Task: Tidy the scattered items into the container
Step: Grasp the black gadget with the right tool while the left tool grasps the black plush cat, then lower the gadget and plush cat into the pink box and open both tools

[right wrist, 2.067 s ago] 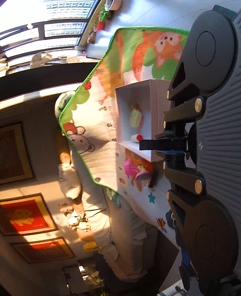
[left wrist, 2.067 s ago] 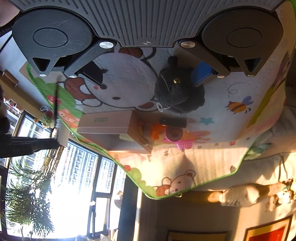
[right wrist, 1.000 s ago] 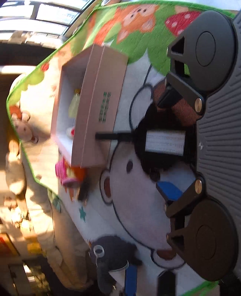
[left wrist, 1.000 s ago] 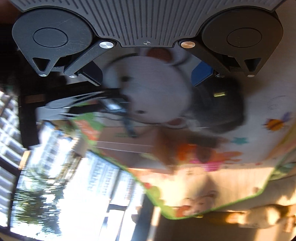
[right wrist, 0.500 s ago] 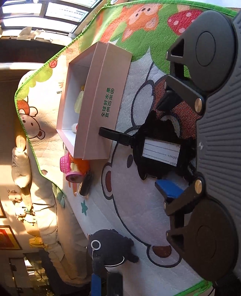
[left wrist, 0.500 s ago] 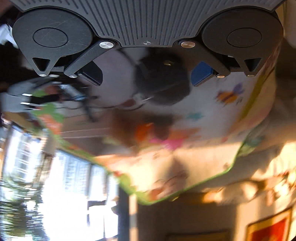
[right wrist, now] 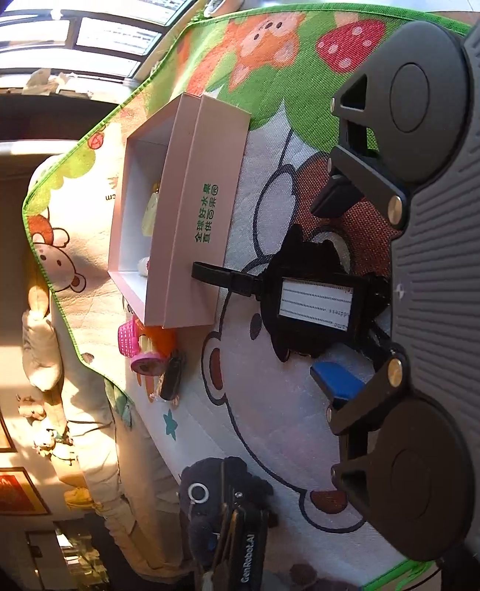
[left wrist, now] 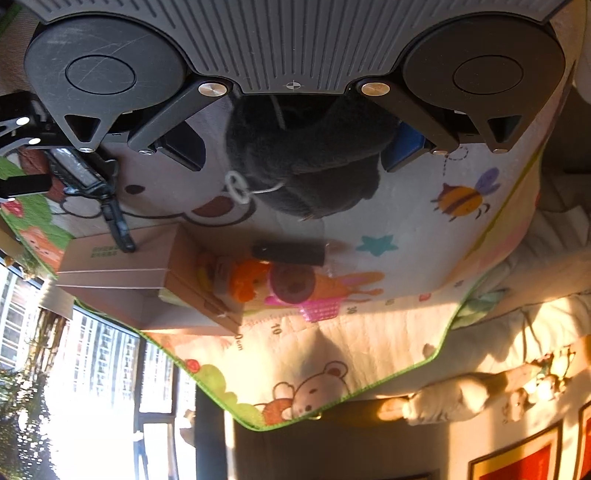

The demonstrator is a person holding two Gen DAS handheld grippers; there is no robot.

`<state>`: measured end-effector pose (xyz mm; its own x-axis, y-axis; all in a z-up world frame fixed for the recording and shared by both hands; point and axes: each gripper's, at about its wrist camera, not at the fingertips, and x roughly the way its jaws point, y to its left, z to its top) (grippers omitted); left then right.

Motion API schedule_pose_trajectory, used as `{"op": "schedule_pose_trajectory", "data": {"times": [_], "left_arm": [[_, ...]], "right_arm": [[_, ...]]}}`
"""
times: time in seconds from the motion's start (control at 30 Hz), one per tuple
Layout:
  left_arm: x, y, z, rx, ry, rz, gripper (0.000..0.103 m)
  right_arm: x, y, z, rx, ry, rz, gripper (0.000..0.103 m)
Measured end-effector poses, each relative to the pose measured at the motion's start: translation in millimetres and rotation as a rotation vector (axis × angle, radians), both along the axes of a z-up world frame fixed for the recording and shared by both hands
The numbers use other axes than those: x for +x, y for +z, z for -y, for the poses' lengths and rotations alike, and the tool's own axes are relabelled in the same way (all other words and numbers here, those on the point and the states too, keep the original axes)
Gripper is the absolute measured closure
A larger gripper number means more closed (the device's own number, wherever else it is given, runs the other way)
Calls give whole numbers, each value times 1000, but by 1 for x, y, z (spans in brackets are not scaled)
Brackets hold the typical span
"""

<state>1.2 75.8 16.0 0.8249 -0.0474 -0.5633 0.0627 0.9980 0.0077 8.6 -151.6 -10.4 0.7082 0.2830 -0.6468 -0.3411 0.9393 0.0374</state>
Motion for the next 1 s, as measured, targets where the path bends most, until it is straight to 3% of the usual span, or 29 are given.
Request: {"op": "schedule_pose_trajectory", "data": {"times": [0.23,0.3,0.33,0.5,0.73,1.0], "left_arm": [[-7,0,-3,-44,-1,2,1],[-7,0,-1,-39,3,2,12],[-6,0,-1,-29,11,1,24],[-11,6,0,-20,-5,-2,25],[-37,25,27,-12,-143,34,25],[-45,64,80,-15,-328,127,25]], "right_arm": [[10,1,-11,-23,5,-9,17],[12,2,-15,-27,4,-11,22],[12,2,-17,-30,8,-8,32],[6,5,-18,-30,16,-4,33],[-28,27,15,11,-10,56,33],[-70,73,56,49,-62,209,33]]}}
